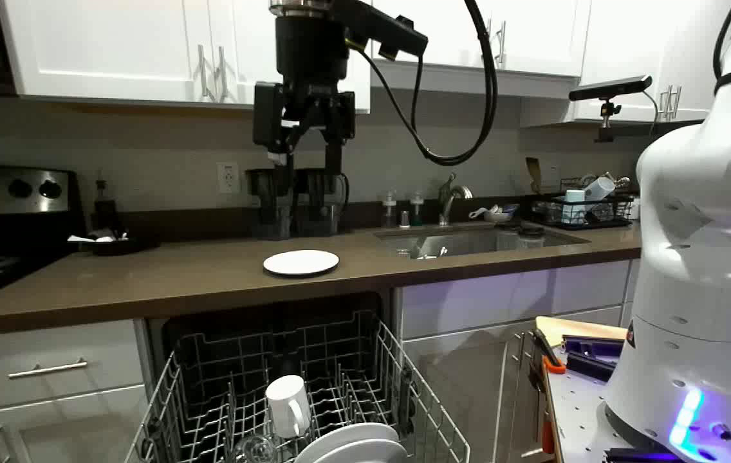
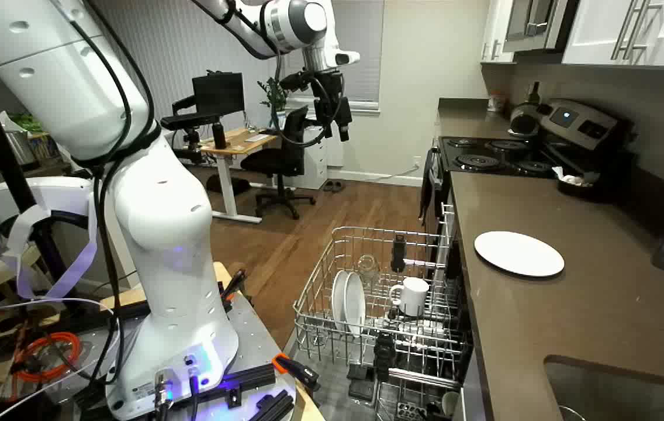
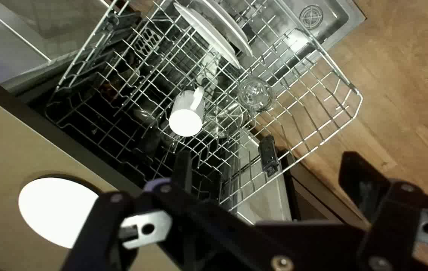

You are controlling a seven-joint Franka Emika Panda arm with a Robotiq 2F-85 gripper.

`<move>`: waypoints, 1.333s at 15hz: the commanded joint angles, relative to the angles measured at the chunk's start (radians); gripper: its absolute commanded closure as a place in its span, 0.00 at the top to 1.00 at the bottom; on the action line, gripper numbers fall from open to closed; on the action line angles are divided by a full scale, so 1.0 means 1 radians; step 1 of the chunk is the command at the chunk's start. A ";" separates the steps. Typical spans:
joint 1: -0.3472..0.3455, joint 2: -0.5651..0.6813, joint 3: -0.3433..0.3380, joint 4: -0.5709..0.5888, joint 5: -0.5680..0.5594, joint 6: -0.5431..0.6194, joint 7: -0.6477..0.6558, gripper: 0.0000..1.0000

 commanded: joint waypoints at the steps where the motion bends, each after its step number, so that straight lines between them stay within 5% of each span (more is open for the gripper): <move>1: 0.034 0.004 -0.030 0.002 -0.012 -0.003 0.009 1.00; 11: 0.050 0.047 -0.070 -0.036 -0.017 0.023 -0.077 1.00; 20: 0.059 0.166 -0.124 -0.139 -0.058 0.243 -0.278 1.00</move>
